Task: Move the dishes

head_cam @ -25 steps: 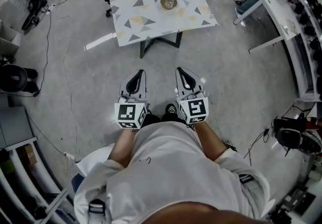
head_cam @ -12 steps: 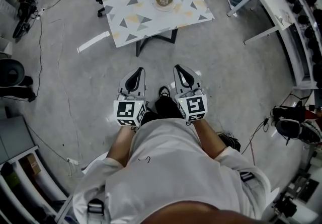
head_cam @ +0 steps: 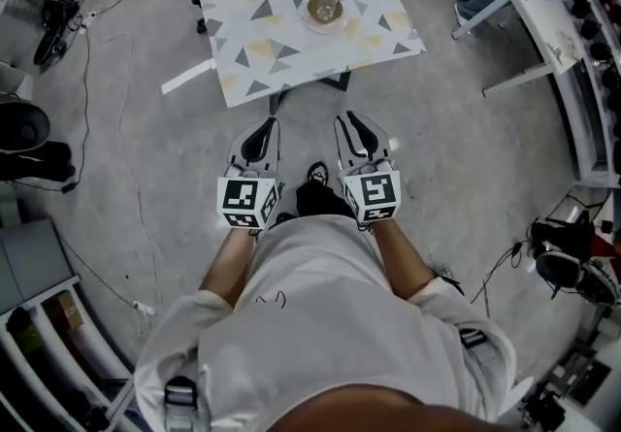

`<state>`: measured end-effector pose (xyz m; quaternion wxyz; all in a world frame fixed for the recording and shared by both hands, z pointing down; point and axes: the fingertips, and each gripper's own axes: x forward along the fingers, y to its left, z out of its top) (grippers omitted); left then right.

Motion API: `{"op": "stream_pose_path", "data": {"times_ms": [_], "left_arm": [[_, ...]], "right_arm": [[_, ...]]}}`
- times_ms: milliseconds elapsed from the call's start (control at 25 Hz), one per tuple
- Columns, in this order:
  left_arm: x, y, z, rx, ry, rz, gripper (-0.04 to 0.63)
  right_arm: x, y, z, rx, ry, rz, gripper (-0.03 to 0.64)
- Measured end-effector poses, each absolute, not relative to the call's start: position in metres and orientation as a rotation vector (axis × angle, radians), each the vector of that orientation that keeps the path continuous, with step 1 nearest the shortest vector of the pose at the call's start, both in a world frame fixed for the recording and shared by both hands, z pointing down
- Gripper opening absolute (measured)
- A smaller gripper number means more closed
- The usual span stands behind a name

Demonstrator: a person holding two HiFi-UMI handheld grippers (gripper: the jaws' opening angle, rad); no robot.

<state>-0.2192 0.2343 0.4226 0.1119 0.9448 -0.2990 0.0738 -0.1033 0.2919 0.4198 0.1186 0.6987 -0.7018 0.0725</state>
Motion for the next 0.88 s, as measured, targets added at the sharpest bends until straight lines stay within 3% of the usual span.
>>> {"op": "stream_pose_path", "data": {"times_ms": [640,880], "left_arm": [[-0.101,0.158,0.441,2.729,-0.844,0.337,0.020],[-0.087,0.127,0.457,2.688,-0.880,0.394,0.020]], "right_arm": [[0.019,0.225,0.434,2.057,-2.049,0.300,0.135],[0.041,0.195,0.451,2.021,-2.056,0.333,0.155]]}}
